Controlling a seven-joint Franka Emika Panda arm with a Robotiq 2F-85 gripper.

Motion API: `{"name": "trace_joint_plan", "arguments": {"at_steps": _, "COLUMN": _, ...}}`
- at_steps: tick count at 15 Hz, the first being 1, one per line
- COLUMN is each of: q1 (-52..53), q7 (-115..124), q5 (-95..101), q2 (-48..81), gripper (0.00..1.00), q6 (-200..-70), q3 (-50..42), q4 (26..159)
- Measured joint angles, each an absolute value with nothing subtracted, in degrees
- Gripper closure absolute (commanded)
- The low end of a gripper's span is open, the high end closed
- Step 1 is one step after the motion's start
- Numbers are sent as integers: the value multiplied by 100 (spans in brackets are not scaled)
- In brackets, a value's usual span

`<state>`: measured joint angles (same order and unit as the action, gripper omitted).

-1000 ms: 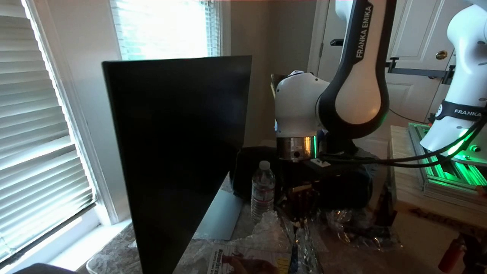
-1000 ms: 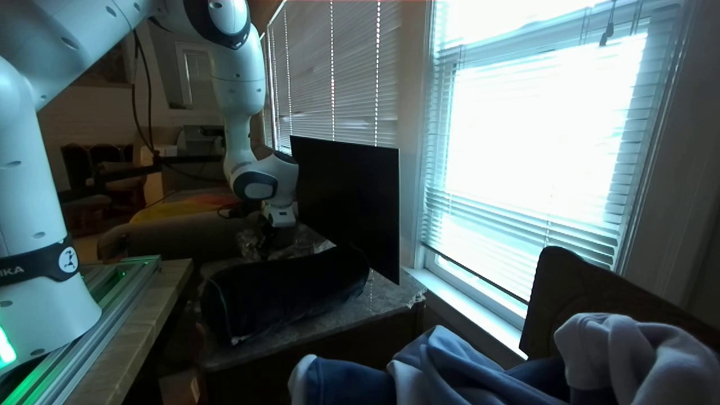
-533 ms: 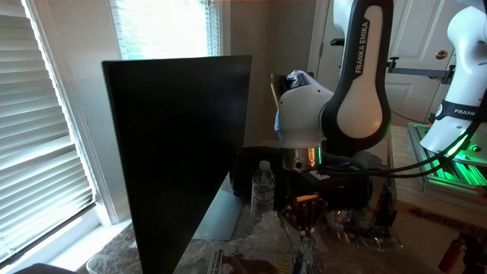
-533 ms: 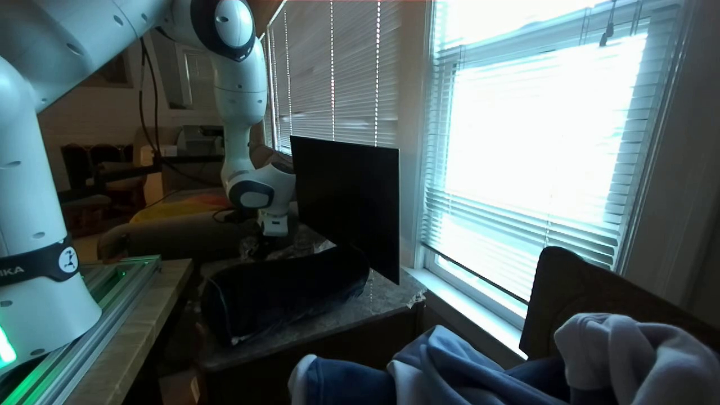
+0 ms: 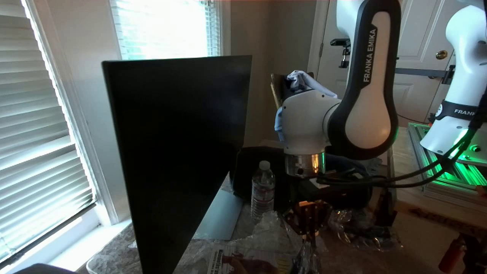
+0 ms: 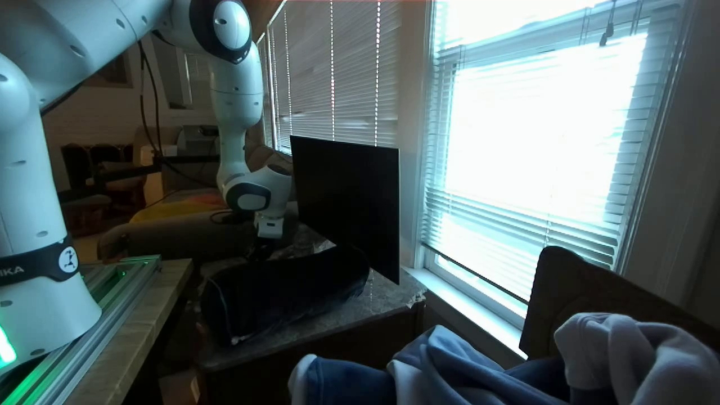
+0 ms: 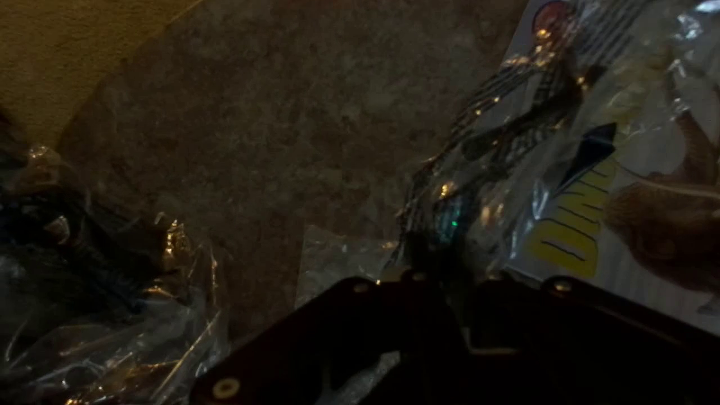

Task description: Bring the plastic with the cable closer to the tv

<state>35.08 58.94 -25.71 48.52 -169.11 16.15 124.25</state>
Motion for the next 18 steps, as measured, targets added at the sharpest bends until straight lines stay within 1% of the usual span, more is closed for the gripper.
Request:
{"name": "trace_joint_plan", "arguments": {"at_steps": 4, "q1": 4632, "q7": 6226, "q5": -2310, "q2": 4625, "gripper": 28, "q6": -16905, "q3": 848, "q4": 12447}}
{"name": "trace_joint_plan", "arguments": {"at_steps": 8, "q1": 5722, "q7": 6389, "q5": -1774, "q2": 4082, "gripper": 0, "q6": -16816, "q3": 239, "q4": 12696}}
{"name": "trace_joint_plan", "arguments": {"at_steps": 12, "q1": 6971, "q7": 6842, "q5": -1001, "q2": 3298, "gripper": 0, "q6": -16254, "q3": -719, "q4": 13108}}
{"name": "trace_joint_plan", "arguments": {"at_steps": 14, "q1": 7355, "q7": 6953, "q5": -432, "q2": 2902, "gripper": 0, "q6": -15765, "q3": -1018, "q4": 13279}}
{"name": "trace_joint_plan", "arguments": {"at_steps": 16, "q1": 7487, "q7": 6954, "q5": 152, "q2": 2496, "gripper": 0, "q6": -15203, "q3": -1027, "q4": 13408}}
{"name": "trace_joint_plan", "arguments": {"at_steps": 18, "q1": 7478, "q7": 6915, "q5": 609, "q2": 2108, "gripper": 0, "q6": -14652, "q3": -834, "q4": 13500}}
